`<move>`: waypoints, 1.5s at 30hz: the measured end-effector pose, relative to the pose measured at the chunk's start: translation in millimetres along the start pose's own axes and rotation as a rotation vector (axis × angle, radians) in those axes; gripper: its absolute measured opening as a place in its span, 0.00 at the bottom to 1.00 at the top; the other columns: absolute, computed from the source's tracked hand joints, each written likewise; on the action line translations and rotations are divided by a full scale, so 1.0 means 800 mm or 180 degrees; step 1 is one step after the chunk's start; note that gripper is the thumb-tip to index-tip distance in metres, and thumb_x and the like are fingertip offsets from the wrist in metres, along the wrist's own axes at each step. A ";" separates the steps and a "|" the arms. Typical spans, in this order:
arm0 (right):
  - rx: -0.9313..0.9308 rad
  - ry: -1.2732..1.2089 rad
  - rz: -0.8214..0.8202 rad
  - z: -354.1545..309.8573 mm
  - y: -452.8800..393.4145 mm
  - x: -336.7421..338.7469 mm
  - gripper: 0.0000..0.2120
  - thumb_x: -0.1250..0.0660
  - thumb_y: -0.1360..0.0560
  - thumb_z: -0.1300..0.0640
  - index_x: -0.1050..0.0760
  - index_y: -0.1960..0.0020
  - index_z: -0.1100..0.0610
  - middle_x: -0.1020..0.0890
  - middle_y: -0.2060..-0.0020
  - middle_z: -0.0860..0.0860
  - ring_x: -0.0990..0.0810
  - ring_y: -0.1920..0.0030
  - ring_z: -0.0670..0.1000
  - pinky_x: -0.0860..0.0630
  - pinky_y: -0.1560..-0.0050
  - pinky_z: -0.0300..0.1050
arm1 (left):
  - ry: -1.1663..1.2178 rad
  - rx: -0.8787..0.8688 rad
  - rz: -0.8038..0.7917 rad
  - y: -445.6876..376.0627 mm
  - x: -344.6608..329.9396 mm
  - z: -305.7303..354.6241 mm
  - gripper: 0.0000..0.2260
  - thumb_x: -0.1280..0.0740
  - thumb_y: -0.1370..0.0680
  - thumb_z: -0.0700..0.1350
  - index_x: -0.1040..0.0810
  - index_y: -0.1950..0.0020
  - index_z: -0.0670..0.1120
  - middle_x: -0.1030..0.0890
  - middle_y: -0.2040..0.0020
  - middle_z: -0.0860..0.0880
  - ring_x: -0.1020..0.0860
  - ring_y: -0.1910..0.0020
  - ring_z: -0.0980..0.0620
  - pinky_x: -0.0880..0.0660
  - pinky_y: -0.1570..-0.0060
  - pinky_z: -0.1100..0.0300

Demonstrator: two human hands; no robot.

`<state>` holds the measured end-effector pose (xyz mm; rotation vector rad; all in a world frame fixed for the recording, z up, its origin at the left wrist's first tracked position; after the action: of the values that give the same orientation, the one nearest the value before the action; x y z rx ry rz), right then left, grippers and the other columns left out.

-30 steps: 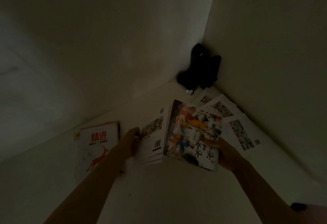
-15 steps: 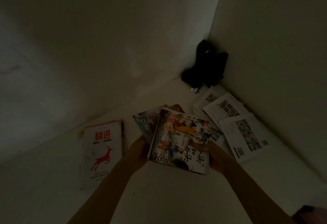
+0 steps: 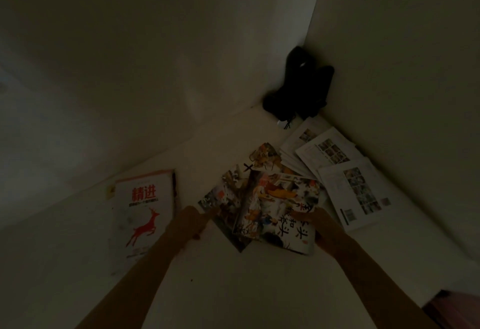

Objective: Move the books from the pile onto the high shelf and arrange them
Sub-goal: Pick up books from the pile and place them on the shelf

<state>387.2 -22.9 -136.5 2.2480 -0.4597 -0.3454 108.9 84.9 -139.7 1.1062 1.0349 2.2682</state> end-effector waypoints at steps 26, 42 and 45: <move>0.0049 -0.0337 0.0809 0.056 0.008 -0.016 0.24 0.26 0.31 0.63 0.28 0.37 0.61 0.22 0.41 0.59 0.22 0.46 0.58 0.25 0.47 0.53 | -0.0407 -0.1170 0.0656 -0.061 0.000 0.081 0.17 0.32 0.24 0.47 0.23 0.50 0.31 0.29 0.53 0.39 0.25 0.47 0.39 0.27 0.45 0.48; 0.0479 -0.0350 0.0726 0.043 0.039 -0.111 0.24 0.31 0.26 0.59 0.37 0.34 0.60 0.28 0.43 0.53 0.26 0.45 0.54 0.28 0.49 0.50 | 0.1078 -0.0696 -0.0079 0.033 0.015 0.011 0.21 0.38 0.21 0.51 0.37 0.34 0.41 0.29 0.41 0.45 0.25 0.48 0.46 0.25 0.50 0.53; 0.0774 0.0174 0.0401 0.009 0.040 -0.170 0.17 0.30 0.27 0.58 0.35 0.44 0.56 0.27 0.49 0.52 0.27 0.52 0.52 0.28 0.53 0.47 | 0.1487 -0.0669 0.0358 0.053 0.068 -0.036 0.20 0.37 0.22 0.49 0.32 0.34 0.40 0.24 0.42 0.44 0.23 0.49 0.45 0.25 0.52 0.52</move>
<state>255.3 11.0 -103.7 2.4416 -0.6402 -0.1694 51.3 79.6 -92.1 0.5725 0.8810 2.7284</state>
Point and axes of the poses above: each hand's wrist, its own y-axis away from the middle knuckle, its own x-axis out of the back of the hand, z = x × y, the point moved 10 cm from there along -y, towards the middle knuckle
